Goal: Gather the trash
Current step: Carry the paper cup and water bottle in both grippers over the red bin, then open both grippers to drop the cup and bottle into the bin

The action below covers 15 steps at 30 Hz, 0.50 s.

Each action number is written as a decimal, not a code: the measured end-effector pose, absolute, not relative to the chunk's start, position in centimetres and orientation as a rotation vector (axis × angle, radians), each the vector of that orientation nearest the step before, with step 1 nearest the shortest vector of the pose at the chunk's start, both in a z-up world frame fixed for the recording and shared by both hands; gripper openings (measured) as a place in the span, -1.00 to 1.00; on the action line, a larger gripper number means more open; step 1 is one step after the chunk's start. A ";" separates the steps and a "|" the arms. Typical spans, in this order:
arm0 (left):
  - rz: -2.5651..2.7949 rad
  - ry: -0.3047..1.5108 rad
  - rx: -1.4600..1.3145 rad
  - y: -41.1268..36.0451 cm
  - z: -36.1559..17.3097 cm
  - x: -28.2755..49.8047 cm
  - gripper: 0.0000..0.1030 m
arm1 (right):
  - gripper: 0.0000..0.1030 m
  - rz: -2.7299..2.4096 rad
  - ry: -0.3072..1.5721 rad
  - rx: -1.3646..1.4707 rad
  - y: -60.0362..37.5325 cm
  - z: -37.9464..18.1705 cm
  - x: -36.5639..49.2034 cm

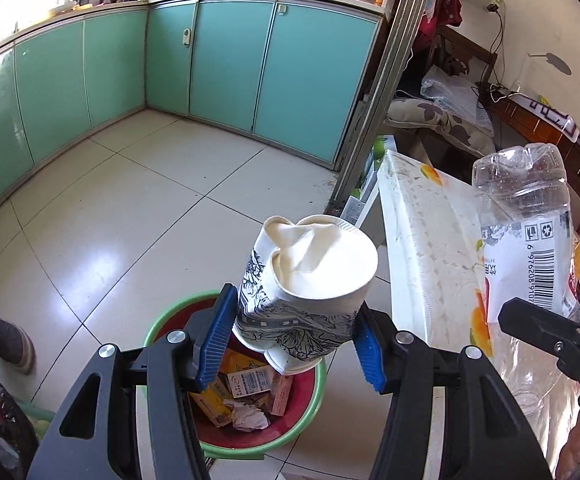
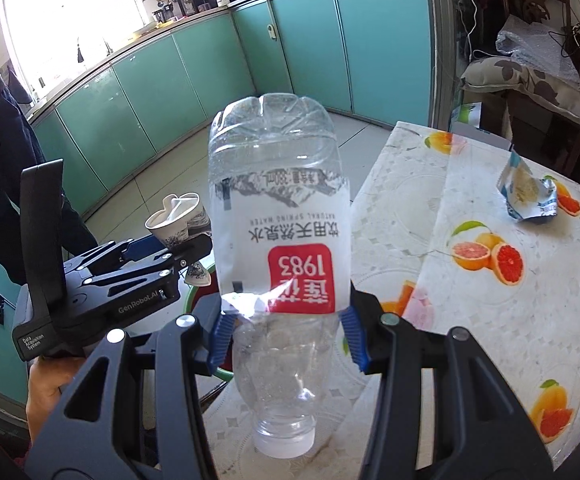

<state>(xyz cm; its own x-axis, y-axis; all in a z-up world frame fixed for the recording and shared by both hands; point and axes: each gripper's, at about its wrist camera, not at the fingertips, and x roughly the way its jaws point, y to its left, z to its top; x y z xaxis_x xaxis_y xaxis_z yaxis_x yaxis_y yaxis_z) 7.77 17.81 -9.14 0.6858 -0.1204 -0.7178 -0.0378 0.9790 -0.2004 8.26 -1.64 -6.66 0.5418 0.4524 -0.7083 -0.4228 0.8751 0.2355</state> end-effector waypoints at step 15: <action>0.012 0.867 -0.258 20.3 -10.9 9.0 0.04 | -0.11 0.569 0.946 -0.004 4.2 -9.5 11.3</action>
<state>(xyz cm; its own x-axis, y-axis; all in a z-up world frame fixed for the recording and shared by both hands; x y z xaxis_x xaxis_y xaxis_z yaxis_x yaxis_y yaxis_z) 8.99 20.27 -10.94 0.6488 -0.0940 -0.7552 -0.1151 0.9688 -0.2195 11.27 4.19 -9.49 0.4501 0.4583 -0.7664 -0.4620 0.8540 0.2393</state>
